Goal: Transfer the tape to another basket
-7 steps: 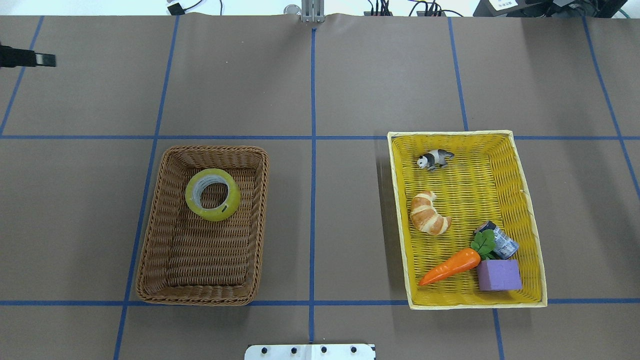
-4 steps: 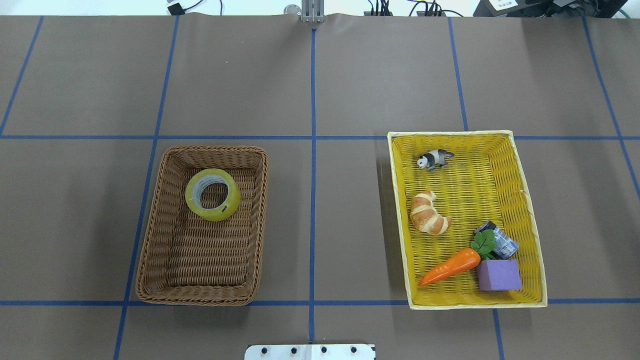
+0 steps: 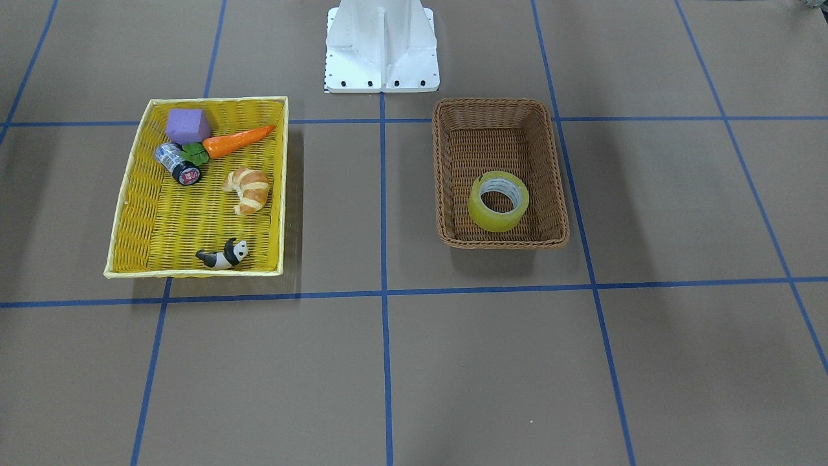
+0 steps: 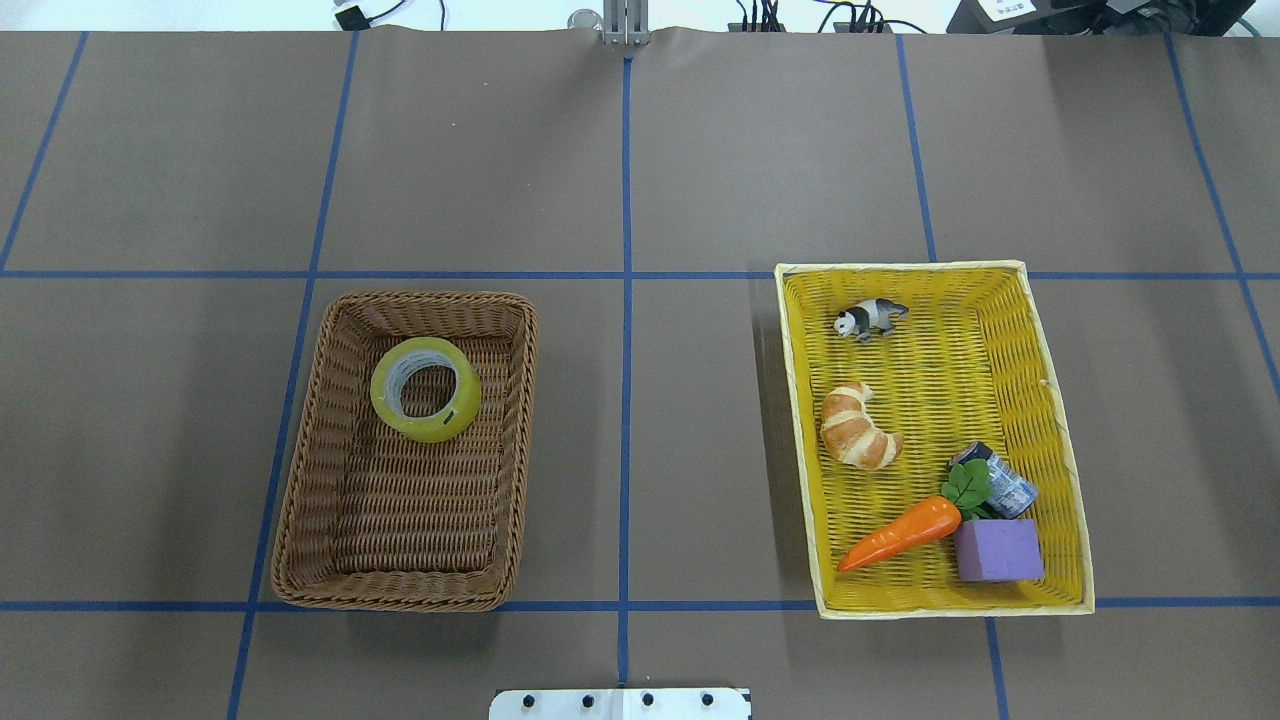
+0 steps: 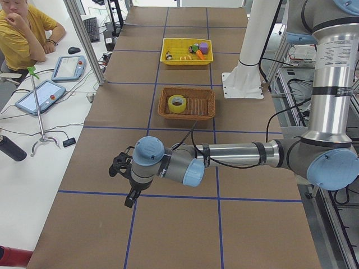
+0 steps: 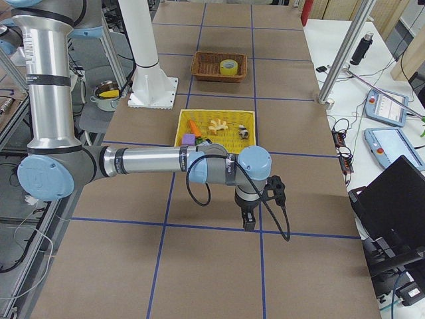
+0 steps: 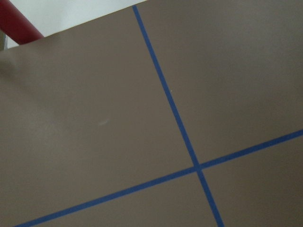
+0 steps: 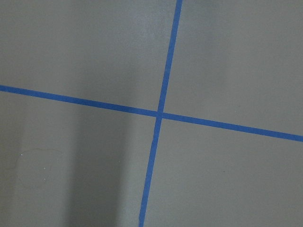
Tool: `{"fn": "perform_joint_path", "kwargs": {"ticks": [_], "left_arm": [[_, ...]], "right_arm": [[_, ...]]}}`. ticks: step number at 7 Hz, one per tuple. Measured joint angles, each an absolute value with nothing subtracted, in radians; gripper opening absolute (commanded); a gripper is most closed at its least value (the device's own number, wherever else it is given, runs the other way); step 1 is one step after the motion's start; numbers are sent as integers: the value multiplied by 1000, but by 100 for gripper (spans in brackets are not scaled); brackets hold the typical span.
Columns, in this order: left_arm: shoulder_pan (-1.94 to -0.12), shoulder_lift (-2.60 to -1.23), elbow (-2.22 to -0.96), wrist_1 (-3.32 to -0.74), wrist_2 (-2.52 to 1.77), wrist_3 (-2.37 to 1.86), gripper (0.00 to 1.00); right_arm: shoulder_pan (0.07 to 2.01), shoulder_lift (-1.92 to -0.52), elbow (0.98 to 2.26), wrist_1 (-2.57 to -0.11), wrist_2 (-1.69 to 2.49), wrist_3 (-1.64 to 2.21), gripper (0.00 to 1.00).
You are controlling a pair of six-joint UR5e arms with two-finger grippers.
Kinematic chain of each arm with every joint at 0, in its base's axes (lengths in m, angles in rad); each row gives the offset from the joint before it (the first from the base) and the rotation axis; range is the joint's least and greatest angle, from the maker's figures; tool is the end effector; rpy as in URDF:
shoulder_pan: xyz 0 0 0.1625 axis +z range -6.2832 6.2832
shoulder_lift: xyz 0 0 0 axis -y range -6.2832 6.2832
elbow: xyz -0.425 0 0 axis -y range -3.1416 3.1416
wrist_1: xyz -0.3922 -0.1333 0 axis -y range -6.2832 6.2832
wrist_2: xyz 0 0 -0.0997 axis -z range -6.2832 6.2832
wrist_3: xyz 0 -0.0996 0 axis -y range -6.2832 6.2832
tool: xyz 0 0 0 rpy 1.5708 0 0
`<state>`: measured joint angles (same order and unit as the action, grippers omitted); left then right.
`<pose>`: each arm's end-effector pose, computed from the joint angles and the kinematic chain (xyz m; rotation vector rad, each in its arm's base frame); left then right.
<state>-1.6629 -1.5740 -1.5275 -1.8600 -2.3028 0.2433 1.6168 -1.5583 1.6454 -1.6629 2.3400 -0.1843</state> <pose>-0.1132 -0.4998 0.6504 0.3568 0.6796 0.2349 0.0867 -0.4919 0.6254 0.0837 -0.7652 -0.1295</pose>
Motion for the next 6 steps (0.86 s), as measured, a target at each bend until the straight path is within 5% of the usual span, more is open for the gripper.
{"fn": "perform_joint_path", "kwargs": {"ticks": [6], "left_arm": [[-1677, -1550, -1556, -1746, -2275, 313, 99]], "right_arm": [[1617, -1572, 1647, -1663, 2342, -182, 100]]}}
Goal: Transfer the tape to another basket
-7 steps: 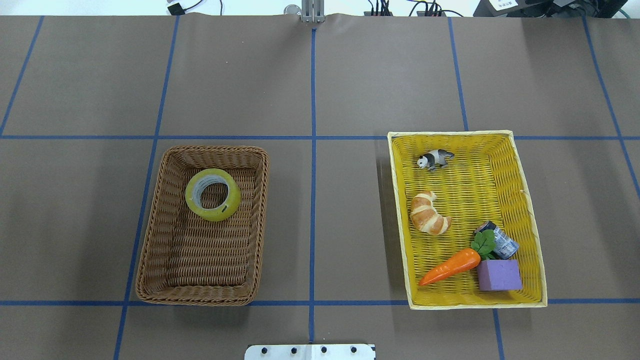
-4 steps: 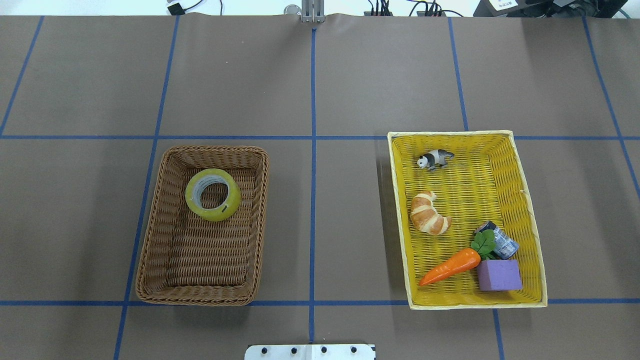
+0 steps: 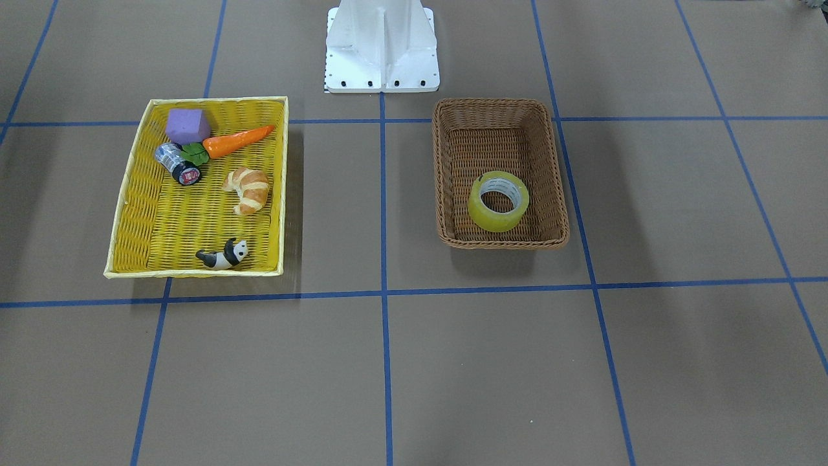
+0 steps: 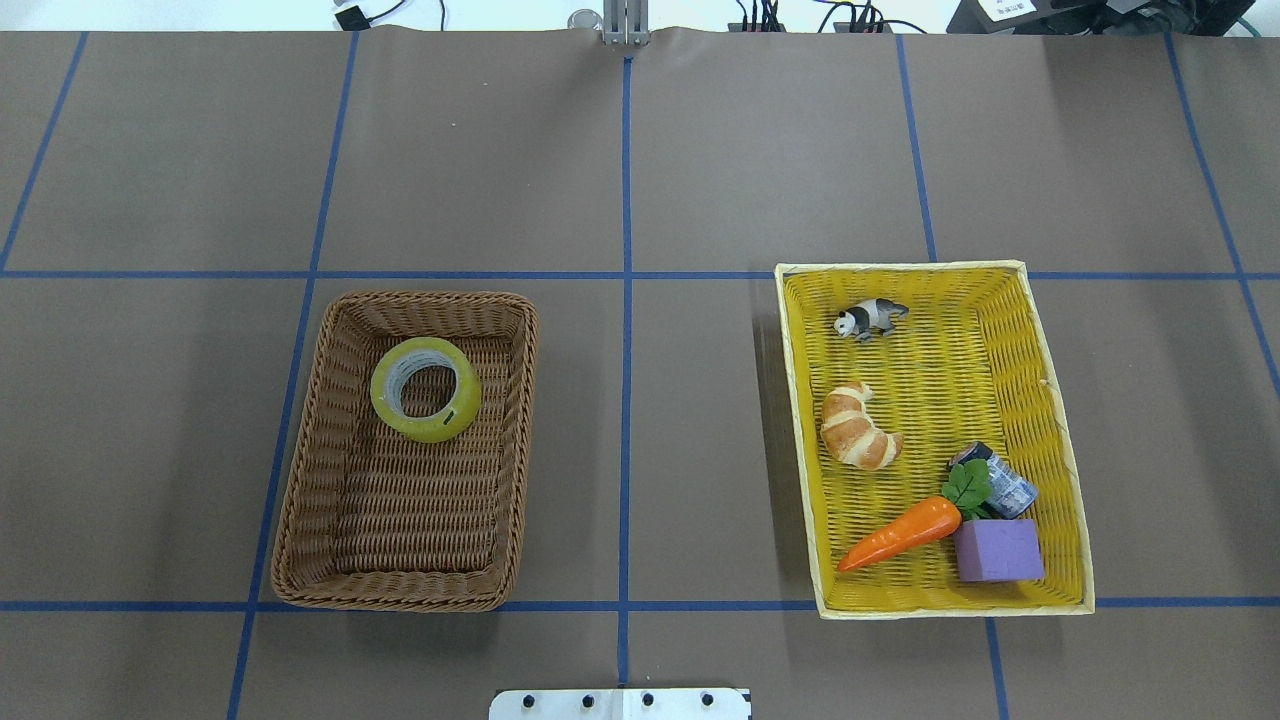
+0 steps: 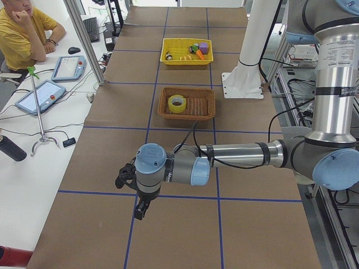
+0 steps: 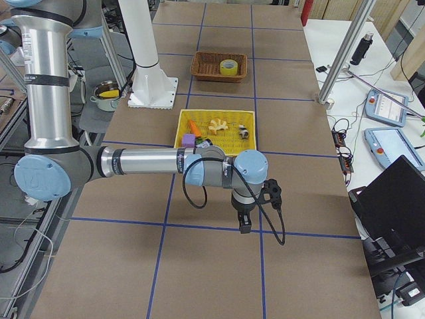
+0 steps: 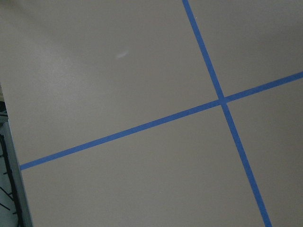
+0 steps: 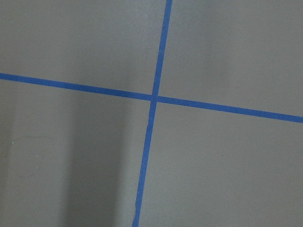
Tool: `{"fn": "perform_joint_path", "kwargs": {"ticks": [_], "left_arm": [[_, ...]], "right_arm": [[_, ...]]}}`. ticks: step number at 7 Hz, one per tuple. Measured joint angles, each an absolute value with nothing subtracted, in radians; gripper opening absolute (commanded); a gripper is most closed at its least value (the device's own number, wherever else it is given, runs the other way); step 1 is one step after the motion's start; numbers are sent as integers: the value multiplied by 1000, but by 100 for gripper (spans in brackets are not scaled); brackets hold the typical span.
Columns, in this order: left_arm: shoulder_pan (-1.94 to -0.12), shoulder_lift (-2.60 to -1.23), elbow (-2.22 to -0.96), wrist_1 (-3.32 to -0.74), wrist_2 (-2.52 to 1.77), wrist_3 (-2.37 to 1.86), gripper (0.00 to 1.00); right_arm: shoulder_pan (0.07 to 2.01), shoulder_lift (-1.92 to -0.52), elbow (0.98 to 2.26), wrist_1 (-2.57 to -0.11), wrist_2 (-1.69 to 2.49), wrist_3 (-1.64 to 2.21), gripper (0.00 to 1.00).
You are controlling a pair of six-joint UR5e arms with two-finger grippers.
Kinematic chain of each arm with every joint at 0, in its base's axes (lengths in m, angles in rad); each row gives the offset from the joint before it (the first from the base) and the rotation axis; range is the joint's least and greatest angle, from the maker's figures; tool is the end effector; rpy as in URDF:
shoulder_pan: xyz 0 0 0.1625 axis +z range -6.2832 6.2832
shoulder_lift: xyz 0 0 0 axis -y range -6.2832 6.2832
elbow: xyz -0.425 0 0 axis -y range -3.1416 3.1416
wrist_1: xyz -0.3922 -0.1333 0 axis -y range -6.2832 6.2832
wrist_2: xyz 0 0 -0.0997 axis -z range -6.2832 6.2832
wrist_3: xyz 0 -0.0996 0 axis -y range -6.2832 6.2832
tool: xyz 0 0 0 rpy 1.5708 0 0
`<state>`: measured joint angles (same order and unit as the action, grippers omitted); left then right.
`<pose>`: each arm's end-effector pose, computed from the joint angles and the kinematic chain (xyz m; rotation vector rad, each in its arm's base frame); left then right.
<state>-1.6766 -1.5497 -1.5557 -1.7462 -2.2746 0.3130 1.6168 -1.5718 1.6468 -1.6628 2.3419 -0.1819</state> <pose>-0.1204 -0.4822 0.6630 0.2773 0.6613 0.2473 0.0863 -0.4857 0.6312 0.0717 -0.7684 -0.1225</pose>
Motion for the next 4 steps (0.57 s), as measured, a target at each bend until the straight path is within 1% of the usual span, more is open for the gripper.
{"fn": "perform_joint_path", "kwargs": {"ticks": [4], "left_arm": [[-1675, -1549, -1581, -1751, -2281, 316, 99]], "right_arm": [[1617, -1572, 1649, -1663, 2346, -181, 100]]}}
